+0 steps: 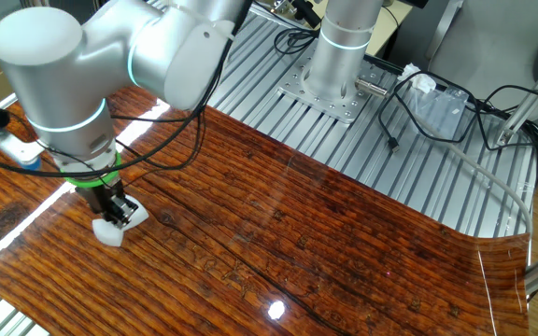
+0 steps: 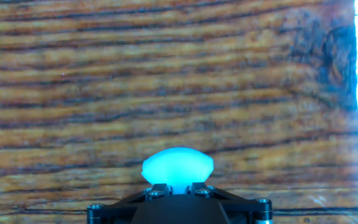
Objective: Clean the tabletop with a sponge
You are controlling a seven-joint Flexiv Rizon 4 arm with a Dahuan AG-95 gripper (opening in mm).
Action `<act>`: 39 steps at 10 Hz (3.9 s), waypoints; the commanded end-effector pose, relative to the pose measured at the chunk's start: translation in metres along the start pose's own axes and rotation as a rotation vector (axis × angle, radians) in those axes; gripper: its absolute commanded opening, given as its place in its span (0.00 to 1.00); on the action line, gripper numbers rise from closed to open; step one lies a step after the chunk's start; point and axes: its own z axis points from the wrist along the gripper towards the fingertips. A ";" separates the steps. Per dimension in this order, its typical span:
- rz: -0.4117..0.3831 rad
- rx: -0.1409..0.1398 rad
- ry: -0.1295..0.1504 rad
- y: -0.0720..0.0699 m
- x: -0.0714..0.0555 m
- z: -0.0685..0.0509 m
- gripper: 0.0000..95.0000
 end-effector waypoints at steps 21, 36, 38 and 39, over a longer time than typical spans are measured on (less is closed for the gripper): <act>0.040 -0.019 0.055 0.021 0.044 -0.001 0.00; -0.038 0.025 0.111 0.018 0.074 -0.009 0.00; -0.036 0.023 0.116 0.018 0.074 -0.009 0.00; -0.029 0.028 0.117 0.018 0.075 -0.010 0.00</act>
